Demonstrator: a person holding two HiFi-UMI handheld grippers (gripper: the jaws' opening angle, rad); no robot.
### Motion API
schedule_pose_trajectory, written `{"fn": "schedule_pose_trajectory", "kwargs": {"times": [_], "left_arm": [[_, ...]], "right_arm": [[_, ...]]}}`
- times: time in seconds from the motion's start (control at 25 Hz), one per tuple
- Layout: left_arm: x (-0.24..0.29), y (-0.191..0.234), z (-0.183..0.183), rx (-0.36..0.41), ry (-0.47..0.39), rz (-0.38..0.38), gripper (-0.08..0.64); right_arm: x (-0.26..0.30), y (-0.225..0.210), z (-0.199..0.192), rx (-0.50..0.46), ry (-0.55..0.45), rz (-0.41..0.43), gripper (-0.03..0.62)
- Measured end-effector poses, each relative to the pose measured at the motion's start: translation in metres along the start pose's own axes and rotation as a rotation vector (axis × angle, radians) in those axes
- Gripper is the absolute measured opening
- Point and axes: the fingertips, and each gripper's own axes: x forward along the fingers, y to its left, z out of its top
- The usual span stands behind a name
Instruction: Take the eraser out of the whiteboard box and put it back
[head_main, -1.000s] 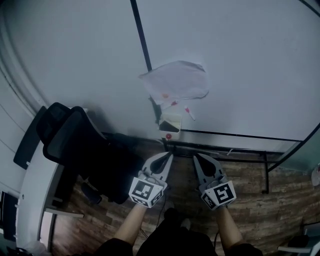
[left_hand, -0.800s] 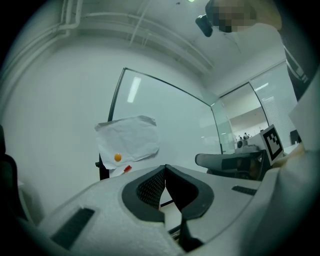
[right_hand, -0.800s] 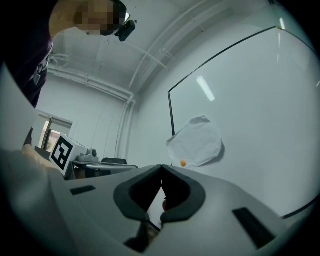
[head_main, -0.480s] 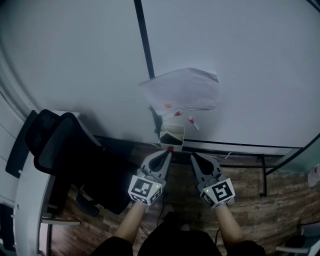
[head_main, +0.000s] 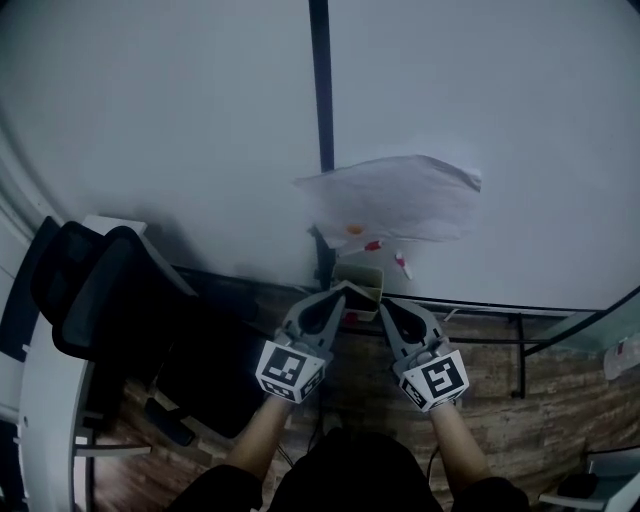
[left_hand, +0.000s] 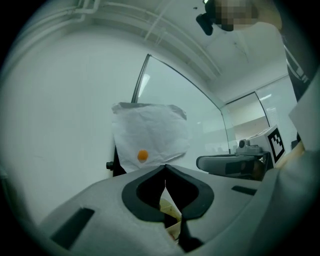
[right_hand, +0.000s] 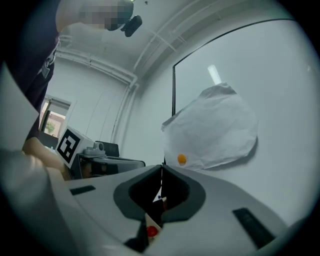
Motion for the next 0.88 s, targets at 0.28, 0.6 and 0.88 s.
{"fn": "schedule_pose_trajectory", "kwargs": {"times": [0.28,0.6,0.88], "left_arm": [[0.005,0.023,-0.024,-0.058,0.013,0.085,0.005],[0.003,0.036,-0.052,-0.094,0.036,0.229,0.005],[-0.003,0.037,-0.056,-0.104,0.036,0.288,0.005]], "right_arm": [[0.039,-0.001,-0.033,-0.058,0.134,0.142,0.003],[0.066,0.002,-0.079,-0.077,0.281,0.348,0.005],[0.070,-0.001,-0.082,-0.032,0.326,0.464,0.007]]}}
